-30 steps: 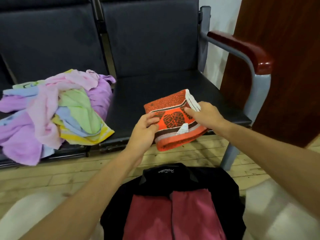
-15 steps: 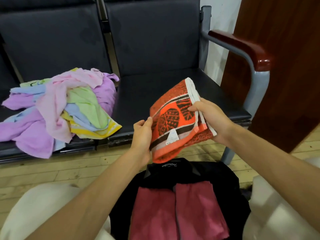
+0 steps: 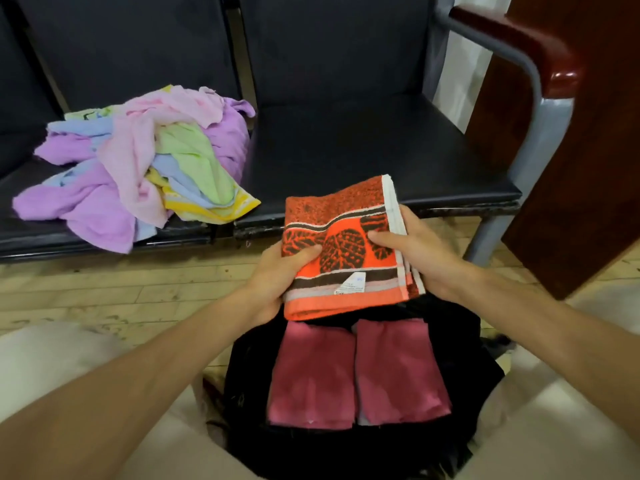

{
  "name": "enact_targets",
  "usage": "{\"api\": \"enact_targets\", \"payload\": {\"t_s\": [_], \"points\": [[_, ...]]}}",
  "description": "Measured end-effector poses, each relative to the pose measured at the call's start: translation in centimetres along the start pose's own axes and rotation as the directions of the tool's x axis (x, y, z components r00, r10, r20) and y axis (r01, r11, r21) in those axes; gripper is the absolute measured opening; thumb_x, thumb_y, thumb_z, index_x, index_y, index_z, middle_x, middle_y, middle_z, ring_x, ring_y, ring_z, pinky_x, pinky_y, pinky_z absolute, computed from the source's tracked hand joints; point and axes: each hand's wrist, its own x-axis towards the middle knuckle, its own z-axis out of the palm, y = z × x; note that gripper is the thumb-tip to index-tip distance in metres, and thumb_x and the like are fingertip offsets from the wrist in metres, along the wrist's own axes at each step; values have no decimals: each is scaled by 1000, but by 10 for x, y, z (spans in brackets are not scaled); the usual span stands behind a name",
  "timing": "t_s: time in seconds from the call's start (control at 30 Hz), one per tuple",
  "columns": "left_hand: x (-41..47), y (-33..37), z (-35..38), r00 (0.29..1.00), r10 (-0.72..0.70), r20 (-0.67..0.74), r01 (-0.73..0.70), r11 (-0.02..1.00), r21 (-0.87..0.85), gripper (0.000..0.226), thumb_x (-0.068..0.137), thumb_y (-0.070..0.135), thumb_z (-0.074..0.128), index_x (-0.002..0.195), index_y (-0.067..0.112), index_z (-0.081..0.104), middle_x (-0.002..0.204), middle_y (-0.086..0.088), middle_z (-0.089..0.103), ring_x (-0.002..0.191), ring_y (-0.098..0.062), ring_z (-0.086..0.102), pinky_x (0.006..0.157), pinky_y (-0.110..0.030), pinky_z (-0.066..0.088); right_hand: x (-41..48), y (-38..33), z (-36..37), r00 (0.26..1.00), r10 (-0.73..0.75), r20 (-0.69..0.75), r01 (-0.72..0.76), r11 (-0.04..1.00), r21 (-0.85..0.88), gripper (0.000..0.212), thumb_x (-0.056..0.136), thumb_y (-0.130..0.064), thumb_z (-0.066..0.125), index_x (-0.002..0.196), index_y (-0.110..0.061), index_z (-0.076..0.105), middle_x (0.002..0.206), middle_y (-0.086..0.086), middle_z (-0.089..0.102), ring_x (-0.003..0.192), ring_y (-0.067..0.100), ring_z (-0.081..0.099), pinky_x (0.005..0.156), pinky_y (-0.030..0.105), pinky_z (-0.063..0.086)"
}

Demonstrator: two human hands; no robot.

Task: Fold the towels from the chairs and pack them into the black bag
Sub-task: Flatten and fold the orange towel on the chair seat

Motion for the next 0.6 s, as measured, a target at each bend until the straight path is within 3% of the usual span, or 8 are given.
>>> {"api": "enact_targets", "payload": {"t_s": [0.1, 0.17, 0.23, 0.33, 0.43, 0.5, 0.6], "points": [[-8, -26, -5, 1000, 12, 27, -16, 988, 152, 22, 85, 14, 68, 107, 14, 66, 100, -6, 74, 90, -19, 70, 83, -33, 56, -10, 36, 12, 999, 19, -44, -20, 999, -27, 38, 91, -4, 61, 122, -26, 55, 108, 1, 71, 98, 18, 70, 86, 35, 56], [-10, -46, -11, 998, -57, 27, 50, 978, 202, 19, 85, 13, 68, 104, 13, 67, 97, -6, 74, 90, -21, 70, 84, -33, 56, -16, 62, 20, 998, 43, -39, -46, 997, -69, 43, 91, -1, 59, 127, -24, 55, 110, 0, 70, 99, 17, 68, 88, 33, 55], [-10, -65, -18, 986, -169, 12, 165, 973, 161, 24, 83, 16, 71, 106, 12, 68, 96, -7, 75, 92, -24, 71, 86, -36, 56, -21, 85, 26, 995, 94, -41, -98, 989, -114, 44, 92, -2, 59, 129, -24, 55, 109, -1, 71, 98, 15, 68, 91, 34, 55], [-7, -91, -27, 969, -240, -51, 244, 965, 96, 25, 83, 26, 72, 105, 16, 67, 90, -4, 75, 83, -20, 72, 78, -35, 57, -28, 110, 33, 983, 178, -49, -182, 978, -101, 49, 93, 0, 56, 130, -31, 53, 105, -5, 70, 89, 7, 68, 78, 22, 56], [-8, -114, -29, 968, -233, -93, 245, 959, 144, 14, 89, 22, 65, 103, 19, 66, 90, -4, 73, 79, -19, 70, 71, -29, 56, -34, 132, 48, 961, 261, -94, -269, 959, -91, 52, 93, -2, 54, 134, -34, 52, 110, -1, 69, 97, 19, 68, 87, 34, 56], [-5, -125, -31, 965, -241, -104, 258, 944, 204, 15, 89, 22, 63, 104, 21, 64, 94, -6, 72, 84, -22, 69, 77, -32, 56, -33, 151, 59, 946, 294, -134, -305, 950, -65, 51, 92, 1, 53, 129, -34, 55, 106, 1, 70, 97, 24, 68, 90, 42, 55], [6, -135, -42, 959, -264, -102, 283, 923, 262, 8, 90, 28, 62, 97, 26, 61, 93, -2, 70, 87, -21, 68, 82, -34, 54, -27, 183, 75, 932, 310, -188, -320, 947, -21, 54, 89, 6, 53, 128, -30, 57, 111, 0, 69, 97, 20, 66, 93, 43, 53]]}}
